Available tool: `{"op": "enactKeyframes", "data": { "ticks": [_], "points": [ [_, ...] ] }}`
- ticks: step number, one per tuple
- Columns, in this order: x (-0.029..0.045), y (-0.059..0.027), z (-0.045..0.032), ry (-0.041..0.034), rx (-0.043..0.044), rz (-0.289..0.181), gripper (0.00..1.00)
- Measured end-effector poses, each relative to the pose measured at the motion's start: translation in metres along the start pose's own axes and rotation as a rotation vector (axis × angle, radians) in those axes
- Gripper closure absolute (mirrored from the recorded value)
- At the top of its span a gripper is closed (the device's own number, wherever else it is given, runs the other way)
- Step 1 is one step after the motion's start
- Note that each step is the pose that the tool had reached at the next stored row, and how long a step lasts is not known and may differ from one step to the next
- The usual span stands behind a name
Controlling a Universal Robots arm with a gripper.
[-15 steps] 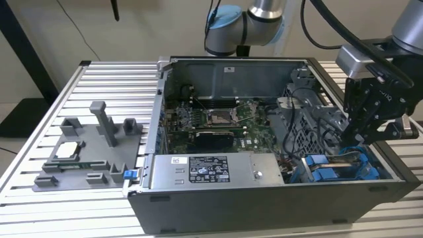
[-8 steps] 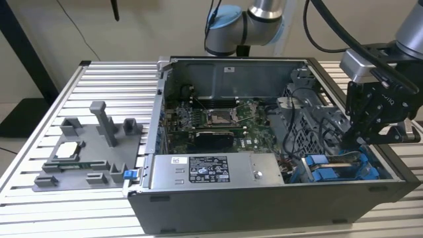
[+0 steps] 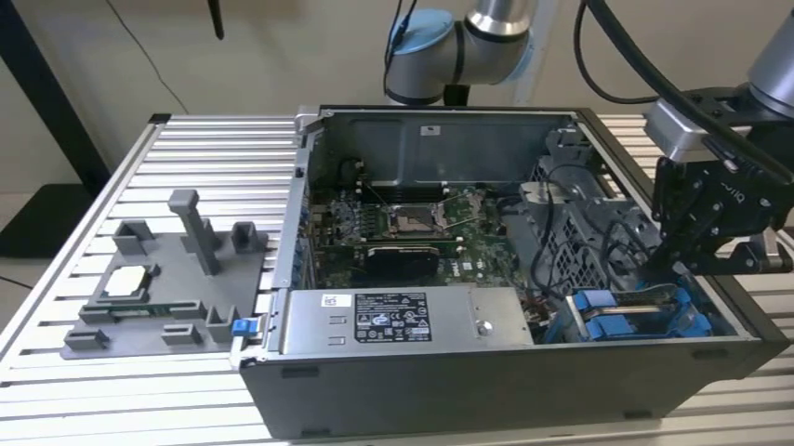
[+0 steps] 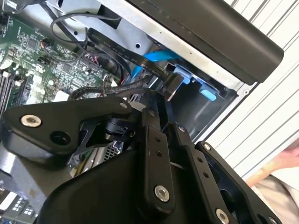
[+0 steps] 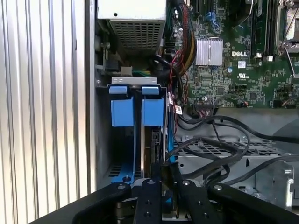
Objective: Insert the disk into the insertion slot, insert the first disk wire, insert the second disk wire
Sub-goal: 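Insert the first disk wire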
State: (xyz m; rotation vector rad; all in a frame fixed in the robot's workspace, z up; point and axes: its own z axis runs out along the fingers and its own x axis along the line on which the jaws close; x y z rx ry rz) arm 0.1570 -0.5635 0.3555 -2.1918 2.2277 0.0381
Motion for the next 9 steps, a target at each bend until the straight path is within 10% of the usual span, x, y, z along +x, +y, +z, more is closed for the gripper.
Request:
{"op": "enactKeyframes", "data": {
  "ticks": [9],
  "points": [
    [0.0013,-0.0068,0.0056,0.0,-0.0098,0.0,1.0]
  ]
}}
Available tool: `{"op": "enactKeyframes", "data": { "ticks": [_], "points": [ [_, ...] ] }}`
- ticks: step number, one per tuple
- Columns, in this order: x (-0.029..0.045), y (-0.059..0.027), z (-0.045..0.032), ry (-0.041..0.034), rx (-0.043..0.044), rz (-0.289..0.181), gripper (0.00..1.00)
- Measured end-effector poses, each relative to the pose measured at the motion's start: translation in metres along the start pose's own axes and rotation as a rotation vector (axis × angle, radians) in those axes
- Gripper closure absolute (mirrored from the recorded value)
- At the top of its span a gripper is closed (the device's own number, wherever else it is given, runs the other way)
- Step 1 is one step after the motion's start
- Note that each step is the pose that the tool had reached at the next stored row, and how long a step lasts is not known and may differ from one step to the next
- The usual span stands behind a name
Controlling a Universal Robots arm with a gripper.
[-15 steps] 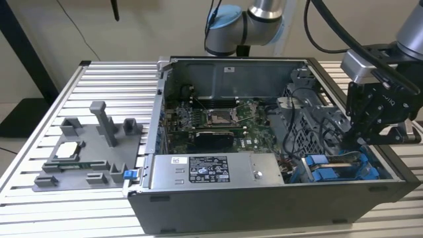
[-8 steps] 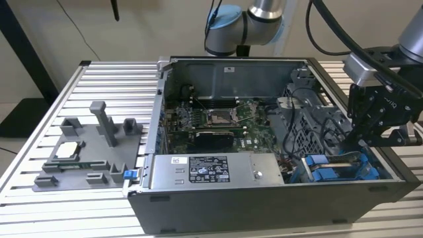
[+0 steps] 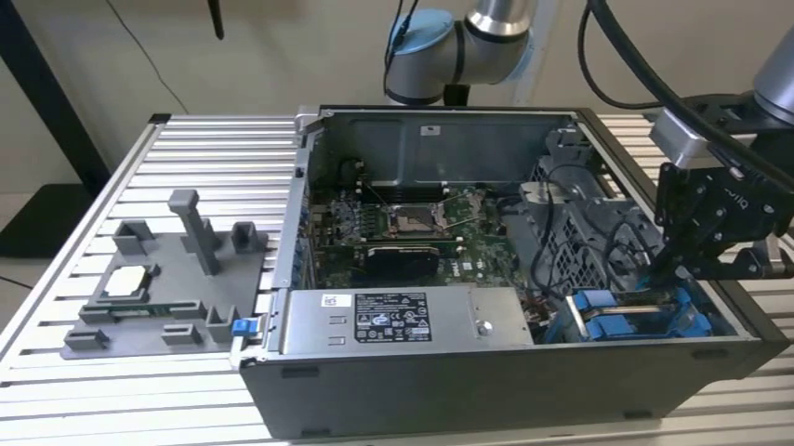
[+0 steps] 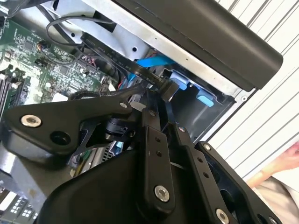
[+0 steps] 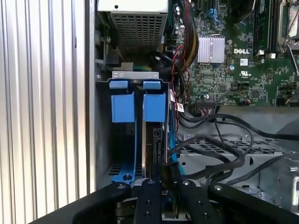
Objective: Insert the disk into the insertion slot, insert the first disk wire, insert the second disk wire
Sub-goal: 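Insert the first disk wire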
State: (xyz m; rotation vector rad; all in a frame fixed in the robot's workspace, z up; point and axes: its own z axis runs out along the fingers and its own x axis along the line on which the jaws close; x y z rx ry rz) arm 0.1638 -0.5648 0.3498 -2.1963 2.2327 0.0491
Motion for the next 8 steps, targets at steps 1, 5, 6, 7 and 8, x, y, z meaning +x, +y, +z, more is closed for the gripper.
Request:
{"op": "enactKeyframes", "data": {
  "ticks": [1,5,6,7,8],
  "points": [
    [0.0001,-0.0007,0.0005,0.0002,-0.0009,0.0,1.0],
    [0.0009,-0.0043,0.0028,0.0003,-0.0055,0.0,1.0],
    [0.001,-0.0051,0.0035,0.0001,-0.0066,0.0,1.0],
    [0.0011,-0.0059,0.0042,0.0002,-0.0075,0.0,1.0],
    [0.0012,-0.0065,0.0047,0.0004,-0.0083,0.0,1.0]
  ]
}}
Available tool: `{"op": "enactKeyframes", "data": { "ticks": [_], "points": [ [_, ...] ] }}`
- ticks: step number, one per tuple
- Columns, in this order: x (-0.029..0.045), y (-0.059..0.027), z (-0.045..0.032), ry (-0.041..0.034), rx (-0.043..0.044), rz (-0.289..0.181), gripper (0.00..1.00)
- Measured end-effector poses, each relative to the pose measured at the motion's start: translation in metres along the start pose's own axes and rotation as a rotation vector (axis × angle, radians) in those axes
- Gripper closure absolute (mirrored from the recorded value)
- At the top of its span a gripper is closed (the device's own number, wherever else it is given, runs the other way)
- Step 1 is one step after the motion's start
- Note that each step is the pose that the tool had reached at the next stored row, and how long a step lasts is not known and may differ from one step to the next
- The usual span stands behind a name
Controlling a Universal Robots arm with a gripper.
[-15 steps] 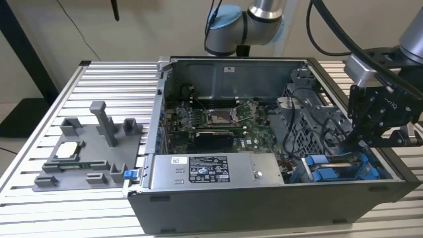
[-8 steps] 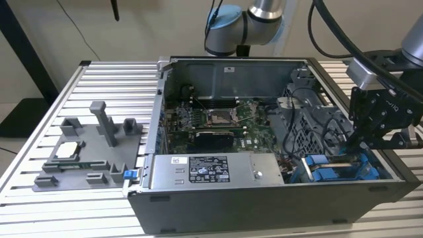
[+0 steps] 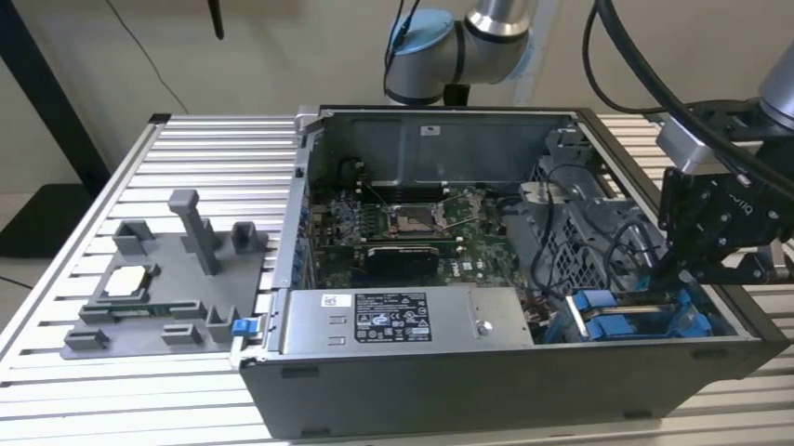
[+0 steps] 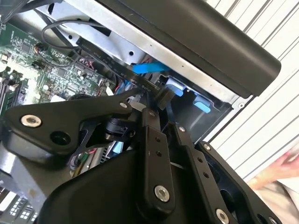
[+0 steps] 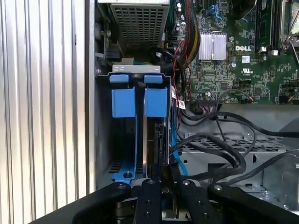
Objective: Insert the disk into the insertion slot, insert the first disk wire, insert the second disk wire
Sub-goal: 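Insert the first disk wire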
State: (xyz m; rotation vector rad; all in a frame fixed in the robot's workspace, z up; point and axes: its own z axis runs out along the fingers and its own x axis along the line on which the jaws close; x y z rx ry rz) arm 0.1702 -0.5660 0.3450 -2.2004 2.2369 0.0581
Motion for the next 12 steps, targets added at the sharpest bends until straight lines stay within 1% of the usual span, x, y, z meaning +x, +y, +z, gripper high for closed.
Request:
{"op": "enactKeyframes", "data": {
  "ticks": [12],
  "points": [
    [0.0017,-0.008,0.0076,0.0004,-0.0097,0.0,1.0]
  ]
}}
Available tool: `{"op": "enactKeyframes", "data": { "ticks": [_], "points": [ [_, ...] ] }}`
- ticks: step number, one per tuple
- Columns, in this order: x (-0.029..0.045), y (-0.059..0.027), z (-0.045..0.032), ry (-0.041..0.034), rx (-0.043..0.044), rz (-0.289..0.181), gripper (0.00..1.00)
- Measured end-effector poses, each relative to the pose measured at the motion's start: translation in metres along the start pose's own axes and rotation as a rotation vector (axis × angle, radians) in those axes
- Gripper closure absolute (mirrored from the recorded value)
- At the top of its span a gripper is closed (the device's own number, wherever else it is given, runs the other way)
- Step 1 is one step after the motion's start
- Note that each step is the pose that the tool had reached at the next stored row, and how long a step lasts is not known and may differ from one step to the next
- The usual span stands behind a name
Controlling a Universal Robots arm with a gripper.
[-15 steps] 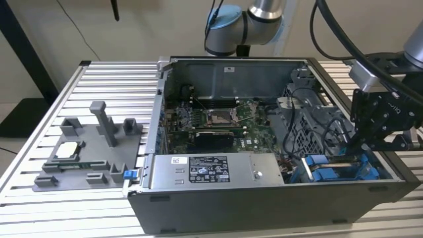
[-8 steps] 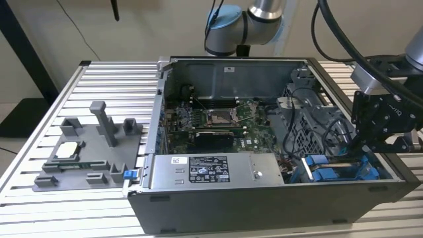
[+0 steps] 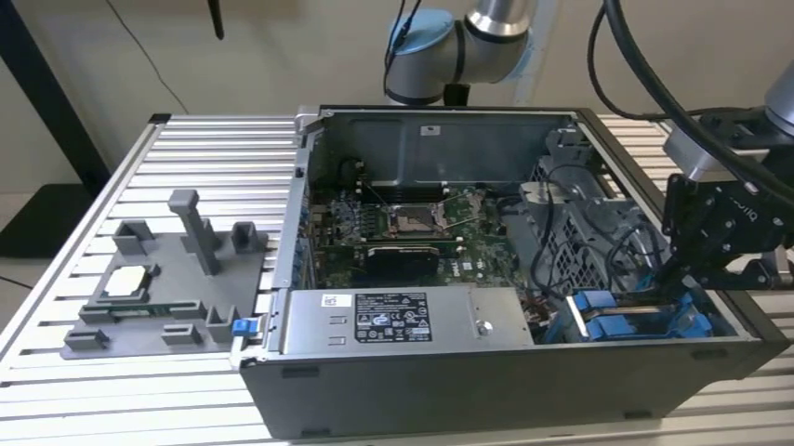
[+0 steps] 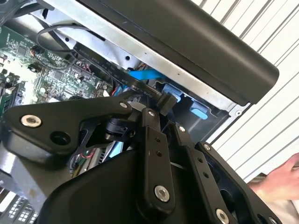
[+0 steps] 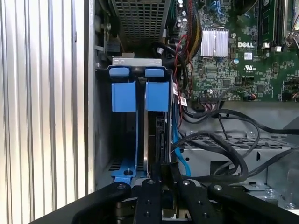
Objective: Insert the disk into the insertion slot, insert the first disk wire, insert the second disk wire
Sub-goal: 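Insert the first disk wire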
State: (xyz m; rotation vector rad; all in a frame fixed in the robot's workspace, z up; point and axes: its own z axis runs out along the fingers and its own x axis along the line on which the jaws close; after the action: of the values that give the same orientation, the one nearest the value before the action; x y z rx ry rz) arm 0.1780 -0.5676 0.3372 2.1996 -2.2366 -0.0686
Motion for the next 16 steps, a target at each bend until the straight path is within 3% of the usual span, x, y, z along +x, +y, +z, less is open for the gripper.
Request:
{"op": "enactKeyframes", "data": {
  "ticks": [6,9,13,16],
  "points": [
    [0.0022,-0.0005,-0.0014,-0.0031,-0.0032,0.001,1.0],
    [0.0021,0.0043,-0.0093,-0.0037,-0.0032,0.001,1.0],
    [0.003,0.0123,-0.0105,-0.0061,-0.0026,0.002,1.0],
    [0.0045,0.0123,-0.0099,-0.0059,-0.0024,0.002,1.0]
  ]
}}
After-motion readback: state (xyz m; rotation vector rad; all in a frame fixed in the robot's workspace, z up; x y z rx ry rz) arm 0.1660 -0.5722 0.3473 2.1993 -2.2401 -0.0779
